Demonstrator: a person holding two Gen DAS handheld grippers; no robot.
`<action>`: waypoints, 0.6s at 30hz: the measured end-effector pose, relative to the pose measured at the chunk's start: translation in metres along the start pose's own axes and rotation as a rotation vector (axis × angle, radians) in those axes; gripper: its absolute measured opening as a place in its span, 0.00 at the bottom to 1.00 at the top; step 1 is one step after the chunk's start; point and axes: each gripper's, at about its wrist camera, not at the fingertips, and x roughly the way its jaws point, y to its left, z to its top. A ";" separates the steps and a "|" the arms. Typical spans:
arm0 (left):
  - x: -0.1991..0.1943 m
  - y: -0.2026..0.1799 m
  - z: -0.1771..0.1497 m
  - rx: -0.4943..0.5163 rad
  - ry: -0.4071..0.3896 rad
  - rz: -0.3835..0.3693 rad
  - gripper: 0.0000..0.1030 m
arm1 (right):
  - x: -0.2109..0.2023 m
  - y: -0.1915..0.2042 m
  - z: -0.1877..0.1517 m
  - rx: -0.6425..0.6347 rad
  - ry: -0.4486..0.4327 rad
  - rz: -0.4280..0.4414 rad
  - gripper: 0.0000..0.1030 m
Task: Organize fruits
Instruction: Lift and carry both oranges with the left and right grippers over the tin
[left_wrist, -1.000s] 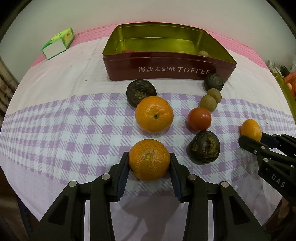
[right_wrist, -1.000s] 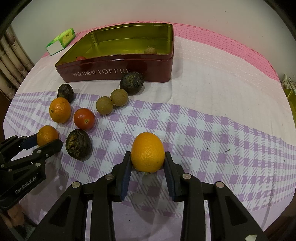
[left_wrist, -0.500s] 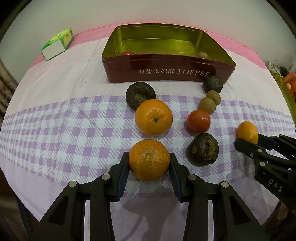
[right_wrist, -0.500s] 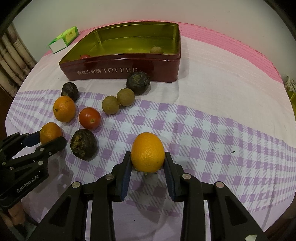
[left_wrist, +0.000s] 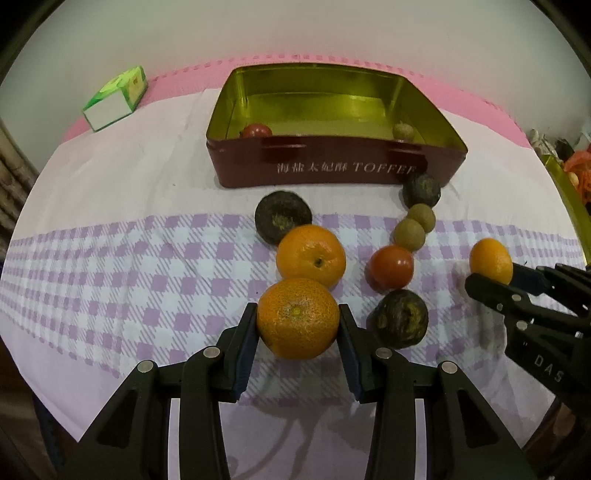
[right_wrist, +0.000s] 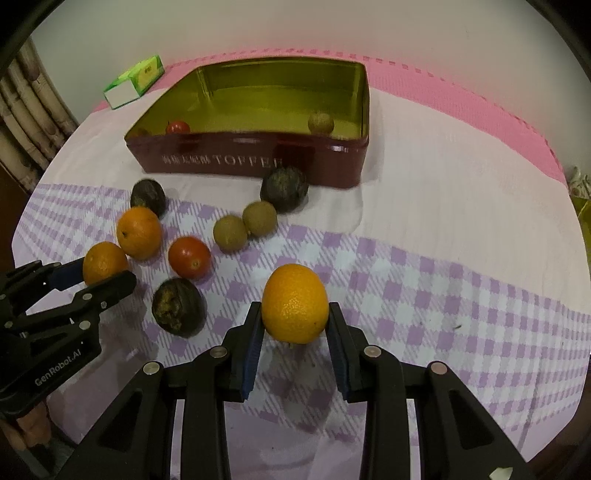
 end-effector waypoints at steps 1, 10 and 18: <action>-0.001 0.000 0.001 0.001 -0.002 -0.005 0.41 | -0.002 0.000 0.003 -0.001 -0.007 0.000 0.30; -0.021 0.006 0.017 -0.011 -0.048 -0.022 0.41 | -0.015 0.002 0.030 -0.015 -0.060 0.007 0.30; -0.036 0.024 0.060 -0.026 -0.144 0.002 0.41 | -0.022 -0.004 0.062 -0.022 -0.114 -0.001 0.30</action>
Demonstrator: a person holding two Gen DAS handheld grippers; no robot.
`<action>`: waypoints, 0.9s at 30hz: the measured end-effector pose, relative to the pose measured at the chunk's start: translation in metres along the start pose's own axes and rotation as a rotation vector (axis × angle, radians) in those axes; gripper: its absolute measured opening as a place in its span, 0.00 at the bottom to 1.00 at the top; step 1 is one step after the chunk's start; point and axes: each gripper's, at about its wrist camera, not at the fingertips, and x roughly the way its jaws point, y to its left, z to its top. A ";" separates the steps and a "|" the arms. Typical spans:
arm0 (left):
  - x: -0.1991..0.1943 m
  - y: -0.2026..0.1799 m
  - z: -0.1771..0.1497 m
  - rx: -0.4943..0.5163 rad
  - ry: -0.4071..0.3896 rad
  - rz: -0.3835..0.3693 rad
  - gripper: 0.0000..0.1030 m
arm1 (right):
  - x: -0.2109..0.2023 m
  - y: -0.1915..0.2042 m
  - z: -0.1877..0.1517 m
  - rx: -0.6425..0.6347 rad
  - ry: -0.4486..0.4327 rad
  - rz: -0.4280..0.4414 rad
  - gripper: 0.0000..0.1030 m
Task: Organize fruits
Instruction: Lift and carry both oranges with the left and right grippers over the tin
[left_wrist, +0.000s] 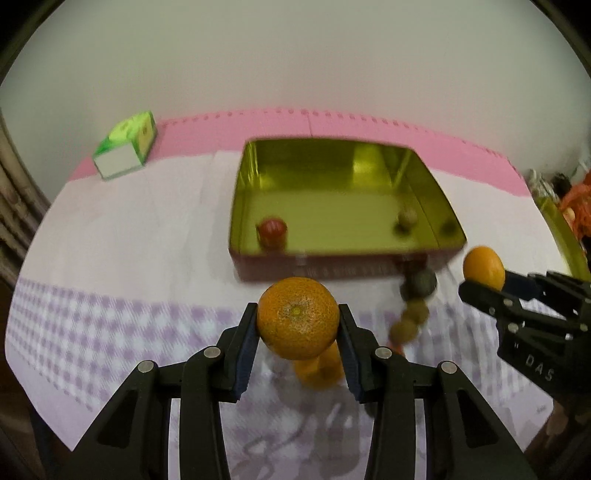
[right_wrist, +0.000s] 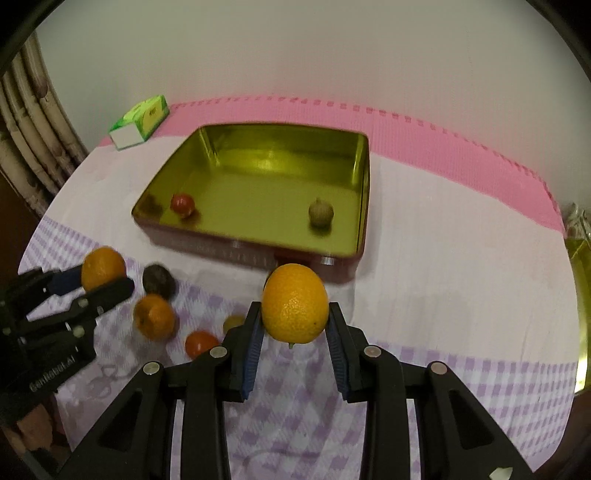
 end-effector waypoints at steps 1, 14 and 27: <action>0.001 0.003 0.007 -0.003 -0.010 0.001 0.41 | 0.001 -0.001 0.004 0.000 -0.003 -0.001 0.30; 0.044 0.014 0.052 -0.002 -0.014 -0.001 0.41 | 0.033 -0.015 0.050 0.011 -0.004 -0.002 0.30; 0.077 0.012 0.050 0.018 0.057 0.017 0.41 | 0.067 -0.016 0.053 0.010 0.055 0.008 0.30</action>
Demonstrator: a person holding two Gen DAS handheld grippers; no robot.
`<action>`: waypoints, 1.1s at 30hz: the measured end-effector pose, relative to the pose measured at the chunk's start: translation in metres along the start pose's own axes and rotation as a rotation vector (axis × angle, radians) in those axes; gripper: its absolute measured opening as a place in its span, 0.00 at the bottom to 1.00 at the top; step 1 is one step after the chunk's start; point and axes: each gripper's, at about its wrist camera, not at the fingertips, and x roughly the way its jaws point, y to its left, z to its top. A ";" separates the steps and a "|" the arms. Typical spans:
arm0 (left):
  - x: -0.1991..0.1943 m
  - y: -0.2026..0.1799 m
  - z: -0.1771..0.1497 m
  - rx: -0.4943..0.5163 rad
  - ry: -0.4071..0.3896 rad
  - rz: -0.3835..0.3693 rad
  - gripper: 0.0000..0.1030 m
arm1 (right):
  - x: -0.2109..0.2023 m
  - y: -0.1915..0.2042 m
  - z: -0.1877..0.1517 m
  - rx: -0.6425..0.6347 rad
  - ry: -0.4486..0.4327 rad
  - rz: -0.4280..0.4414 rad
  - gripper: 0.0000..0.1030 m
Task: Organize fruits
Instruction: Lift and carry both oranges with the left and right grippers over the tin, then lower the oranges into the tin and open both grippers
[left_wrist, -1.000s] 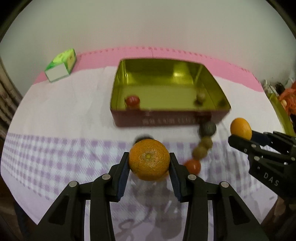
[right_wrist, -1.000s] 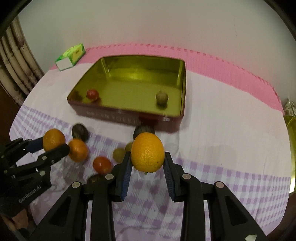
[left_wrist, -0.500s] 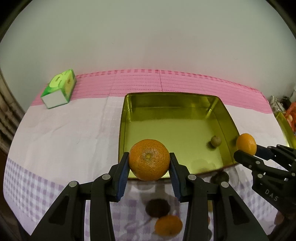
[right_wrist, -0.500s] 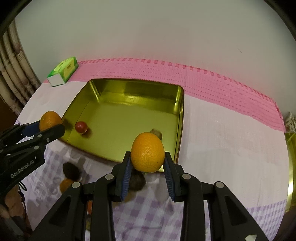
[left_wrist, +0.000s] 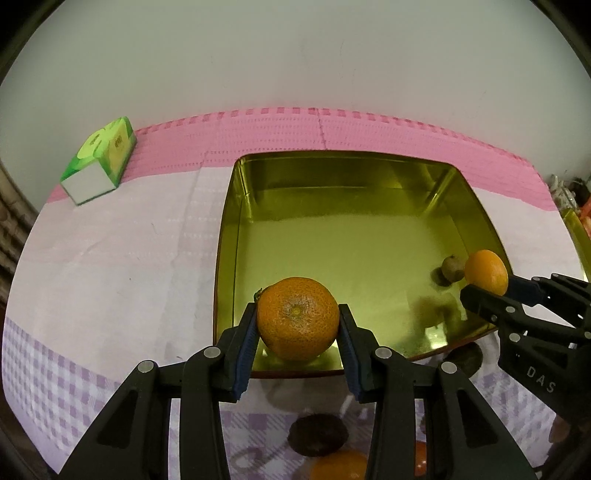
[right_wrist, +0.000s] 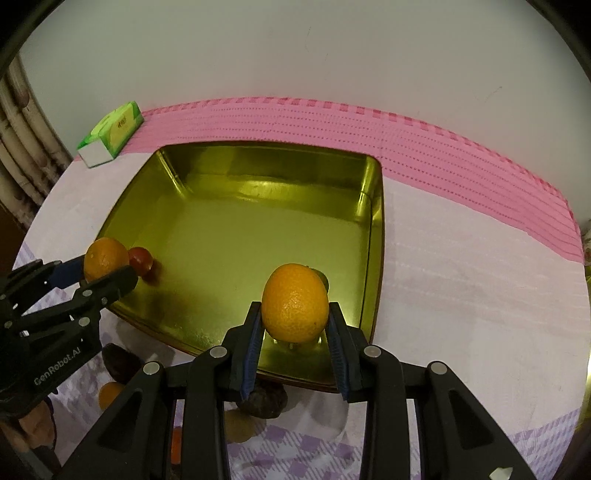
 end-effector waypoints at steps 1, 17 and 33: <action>0.002 0.000 0.000 0.002 0.004 0.002 0.41 | 0.002 0.000 0.000 0.001 0.004 0.002 0.30; 0.014 0.006 0.000 -0.014 0.037 0.000 0.41 | 0.015 0.001 0.000 0.007 0.014 0.002 0.31; 0.010 0.007 0.000 -0.018 0.062 0.023 0.43 | 0.008 0.000 -0.002 0.016 0.019 0.020 0.43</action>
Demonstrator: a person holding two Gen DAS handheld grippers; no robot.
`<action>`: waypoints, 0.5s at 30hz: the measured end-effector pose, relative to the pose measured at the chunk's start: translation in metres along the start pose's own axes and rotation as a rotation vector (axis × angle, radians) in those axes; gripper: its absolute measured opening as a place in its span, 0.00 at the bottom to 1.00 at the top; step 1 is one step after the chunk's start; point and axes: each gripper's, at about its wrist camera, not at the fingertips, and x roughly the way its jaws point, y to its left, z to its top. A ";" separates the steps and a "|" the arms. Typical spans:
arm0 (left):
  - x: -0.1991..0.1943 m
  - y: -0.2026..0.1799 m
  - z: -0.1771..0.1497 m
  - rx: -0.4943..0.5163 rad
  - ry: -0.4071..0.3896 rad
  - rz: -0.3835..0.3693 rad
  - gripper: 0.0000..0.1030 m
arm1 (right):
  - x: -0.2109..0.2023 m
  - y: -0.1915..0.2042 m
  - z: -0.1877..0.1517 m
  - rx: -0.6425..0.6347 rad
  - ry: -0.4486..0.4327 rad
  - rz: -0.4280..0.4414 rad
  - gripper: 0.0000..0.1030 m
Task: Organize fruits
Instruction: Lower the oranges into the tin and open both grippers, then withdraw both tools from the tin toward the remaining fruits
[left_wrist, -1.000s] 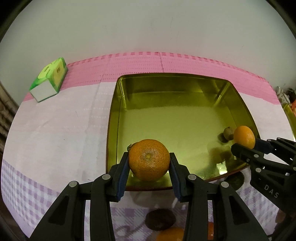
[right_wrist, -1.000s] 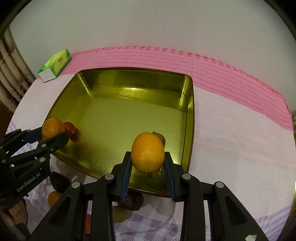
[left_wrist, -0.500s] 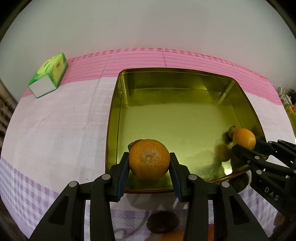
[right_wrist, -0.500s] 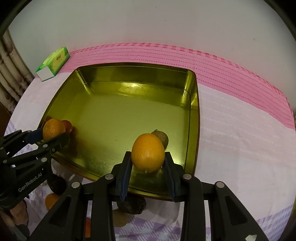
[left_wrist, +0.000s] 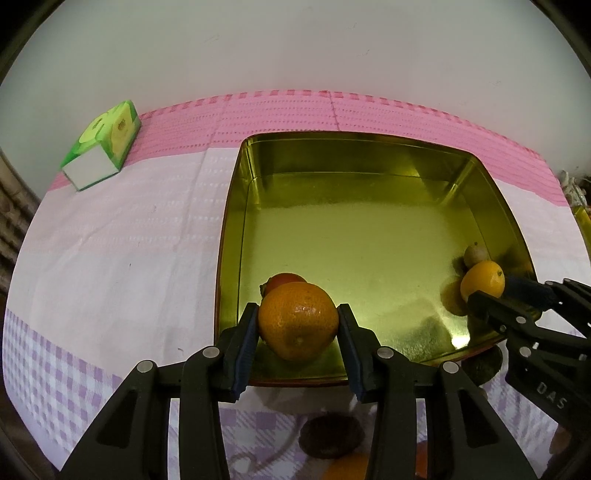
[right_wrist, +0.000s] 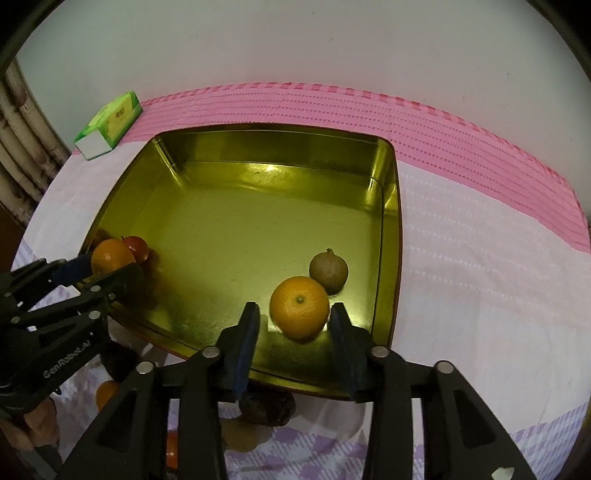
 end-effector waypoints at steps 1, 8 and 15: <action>-0.002 -0.001 0.000 0.005 -0.003 0.001 0.44 | -0.002 0.000 0.000 -0.004 -0.005 -0.003 0.43; -0.023 -0.012 -0.005 0.043 -0.035 0.007 0.54 | -0.028 0.001 -0.004 -0.005 -0.048 -0.001 0.43; -0.056 -0.010 -0.018 0.046 -0.075 0.019 0.54 | -0.057 -0.003 -0.025 0.001 -0.083 -0.013 0.43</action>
